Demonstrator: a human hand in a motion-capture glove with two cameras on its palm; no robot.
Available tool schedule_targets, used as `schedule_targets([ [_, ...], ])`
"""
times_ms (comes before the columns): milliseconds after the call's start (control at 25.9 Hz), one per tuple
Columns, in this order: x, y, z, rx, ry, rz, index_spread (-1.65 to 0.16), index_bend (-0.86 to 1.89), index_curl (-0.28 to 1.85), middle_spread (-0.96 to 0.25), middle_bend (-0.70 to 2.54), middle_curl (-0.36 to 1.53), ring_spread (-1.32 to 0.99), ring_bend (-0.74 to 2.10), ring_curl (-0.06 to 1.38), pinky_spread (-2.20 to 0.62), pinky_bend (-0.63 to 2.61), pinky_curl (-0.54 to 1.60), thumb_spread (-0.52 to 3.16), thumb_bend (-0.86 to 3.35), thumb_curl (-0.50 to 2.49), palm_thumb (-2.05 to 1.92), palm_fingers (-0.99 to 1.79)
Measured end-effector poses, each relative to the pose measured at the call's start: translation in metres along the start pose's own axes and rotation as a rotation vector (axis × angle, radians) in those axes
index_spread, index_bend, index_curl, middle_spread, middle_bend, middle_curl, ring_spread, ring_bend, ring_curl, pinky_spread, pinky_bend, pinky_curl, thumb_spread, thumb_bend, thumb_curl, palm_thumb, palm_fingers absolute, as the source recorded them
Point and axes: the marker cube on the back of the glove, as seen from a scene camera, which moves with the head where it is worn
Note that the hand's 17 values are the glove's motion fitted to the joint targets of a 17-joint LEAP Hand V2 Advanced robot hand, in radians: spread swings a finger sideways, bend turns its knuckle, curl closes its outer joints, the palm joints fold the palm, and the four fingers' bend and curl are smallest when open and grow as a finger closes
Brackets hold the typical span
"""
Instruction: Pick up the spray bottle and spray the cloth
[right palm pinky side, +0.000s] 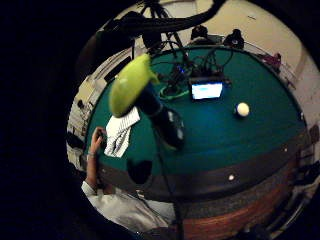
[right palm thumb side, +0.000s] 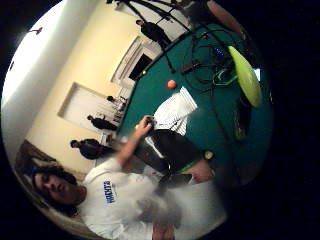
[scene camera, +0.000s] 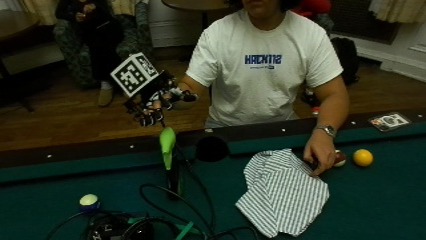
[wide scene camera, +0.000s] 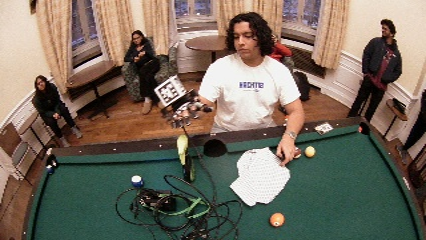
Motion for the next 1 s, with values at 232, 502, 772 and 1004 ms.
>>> schedule_targets([
  [232, 0.052, 0.025, 0.014, -0.012, -0.162, 0.129, -0.45, 0.13, 0.24, -0.15, 0.19, 0.28, -0.07, 0.31, 0.25, 0.22, 0.35, 0.29, 0.98, -0.01, 0.27, 0.46, 0.46],
  [502, 0.086, 0.038, 0.039, 0.005, -0.340, 0.232, -0.44, 0.11, 0.23, -0.15, 0.19, 0.29, -0.08, 0.36, 0.27, 0.22, 0.36, 0.31, 0.98, 0.00, 0.30, 0.54, 0.46],
  [772, 0.106, 0.037, 0.066, 0.040, -0.457, 0.333, -0.43, 0.11, 0.21, -0.15, 0.21, 0.31, -0.10, 0.44, 0.30, 0.19, 0.37, 0.32, 0.99, 0.05, 0.34, 0.72, 0.57],
  [1004, 0.113, 0.023, 0.073, 0.171, -0.456, 0.361, -0.37, 0.13, 0.24, -0.18, 0.25, 0.35, -0.16, 0.48, 0.31, -0.08, 0.48, 0.33, 0.96, 0.09, 0.39, 0.87, 1.11],
])
